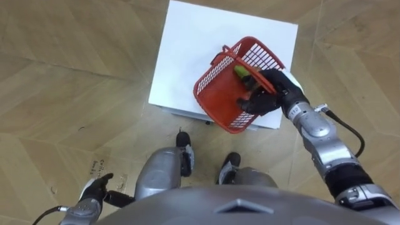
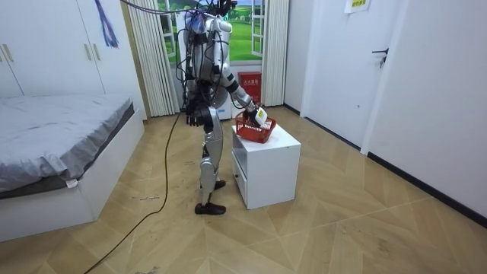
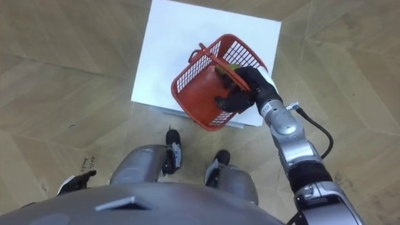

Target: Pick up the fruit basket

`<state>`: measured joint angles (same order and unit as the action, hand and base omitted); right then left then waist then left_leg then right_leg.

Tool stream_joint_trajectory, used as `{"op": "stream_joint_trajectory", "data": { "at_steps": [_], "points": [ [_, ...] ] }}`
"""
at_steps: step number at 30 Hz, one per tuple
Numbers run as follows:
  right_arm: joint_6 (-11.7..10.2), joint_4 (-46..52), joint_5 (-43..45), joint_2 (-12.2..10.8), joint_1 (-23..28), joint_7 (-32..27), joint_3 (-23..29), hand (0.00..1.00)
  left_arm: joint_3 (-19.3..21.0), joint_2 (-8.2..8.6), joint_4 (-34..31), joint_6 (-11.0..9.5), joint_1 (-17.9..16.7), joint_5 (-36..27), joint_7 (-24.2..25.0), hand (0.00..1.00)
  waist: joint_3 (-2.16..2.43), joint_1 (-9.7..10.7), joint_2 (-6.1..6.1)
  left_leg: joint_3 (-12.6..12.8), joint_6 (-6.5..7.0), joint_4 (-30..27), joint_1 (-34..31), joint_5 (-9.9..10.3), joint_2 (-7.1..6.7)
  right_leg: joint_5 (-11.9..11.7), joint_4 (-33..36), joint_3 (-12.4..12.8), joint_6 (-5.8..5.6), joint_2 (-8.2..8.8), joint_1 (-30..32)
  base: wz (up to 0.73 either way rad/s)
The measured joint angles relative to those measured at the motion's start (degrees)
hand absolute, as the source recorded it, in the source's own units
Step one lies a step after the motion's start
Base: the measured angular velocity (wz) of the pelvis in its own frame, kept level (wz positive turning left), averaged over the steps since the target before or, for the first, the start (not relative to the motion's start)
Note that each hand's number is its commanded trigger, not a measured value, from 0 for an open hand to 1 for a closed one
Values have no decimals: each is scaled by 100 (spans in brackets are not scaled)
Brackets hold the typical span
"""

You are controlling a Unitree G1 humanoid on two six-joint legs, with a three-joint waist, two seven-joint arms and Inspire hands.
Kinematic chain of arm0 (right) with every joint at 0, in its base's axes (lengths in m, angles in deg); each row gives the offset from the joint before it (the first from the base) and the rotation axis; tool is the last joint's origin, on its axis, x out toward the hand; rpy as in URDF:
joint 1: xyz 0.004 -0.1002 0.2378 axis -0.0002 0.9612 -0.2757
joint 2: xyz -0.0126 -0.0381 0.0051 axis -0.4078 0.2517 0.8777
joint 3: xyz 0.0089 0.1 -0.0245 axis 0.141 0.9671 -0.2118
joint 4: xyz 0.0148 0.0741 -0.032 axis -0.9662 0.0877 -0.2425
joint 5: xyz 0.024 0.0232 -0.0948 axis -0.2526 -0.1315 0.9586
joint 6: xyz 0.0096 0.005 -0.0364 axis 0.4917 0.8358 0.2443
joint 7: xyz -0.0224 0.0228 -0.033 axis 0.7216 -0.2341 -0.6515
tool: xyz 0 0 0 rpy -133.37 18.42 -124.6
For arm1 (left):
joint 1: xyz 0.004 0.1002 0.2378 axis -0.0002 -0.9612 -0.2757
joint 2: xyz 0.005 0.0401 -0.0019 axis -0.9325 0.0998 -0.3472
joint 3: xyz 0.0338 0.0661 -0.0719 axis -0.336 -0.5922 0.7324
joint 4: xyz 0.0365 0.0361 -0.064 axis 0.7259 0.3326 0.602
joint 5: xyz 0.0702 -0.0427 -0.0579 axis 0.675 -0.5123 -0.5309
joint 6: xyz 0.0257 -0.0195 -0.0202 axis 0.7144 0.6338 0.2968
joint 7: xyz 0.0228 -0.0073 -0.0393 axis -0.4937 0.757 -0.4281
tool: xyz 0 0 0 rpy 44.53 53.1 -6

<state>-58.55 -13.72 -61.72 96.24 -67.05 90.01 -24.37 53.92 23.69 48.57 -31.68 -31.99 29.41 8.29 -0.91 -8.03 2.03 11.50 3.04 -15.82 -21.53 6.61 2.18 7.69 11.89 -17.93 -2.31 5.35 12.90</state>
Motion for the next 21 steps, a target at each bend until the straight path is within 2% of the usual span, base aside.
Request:
{"op": "stream_joint_trajectory", "data": {
  "at_steps": [5,7,12,18,21],
  "points": [
    [2,88,2,4,2,-105,77,0,1,23,-42,-18,-5,2,-13,0,8,71,-27,-33,8,-4,-25,-5,-30,3,2,-27,-1,21,-1,4],
    [6,291,7,38,11,-228,104,0,0,56,-40,-27,-6,5,-10,0,9,160,-29,-55,28,3,-15,-17,-69,38,48,-51,-9,62,-1,8],
    [-1,848,149,40,186,-438,310,0,56,136,-24,-31,-6,18,-34,0,5,178,-30,-49,37,57,235,-10,-88,44,73,-30,-14,78,-202,1],
    [-112,1177,364,45,301,-762,461,0,57,138,-21,-78,-37,4,-85,0,-4,325,3,-50,21,66,507,1,-95,82,-21,-29,-27,70,-483,-1],
    [-114,1202,368,44,344,-902,629,0,57,141,-37,-137,-66,-16,-192,0,5,381,38,49,19,88,631,3,-83,101,-23,81,-11,67,-548,-14]
  ]
}}
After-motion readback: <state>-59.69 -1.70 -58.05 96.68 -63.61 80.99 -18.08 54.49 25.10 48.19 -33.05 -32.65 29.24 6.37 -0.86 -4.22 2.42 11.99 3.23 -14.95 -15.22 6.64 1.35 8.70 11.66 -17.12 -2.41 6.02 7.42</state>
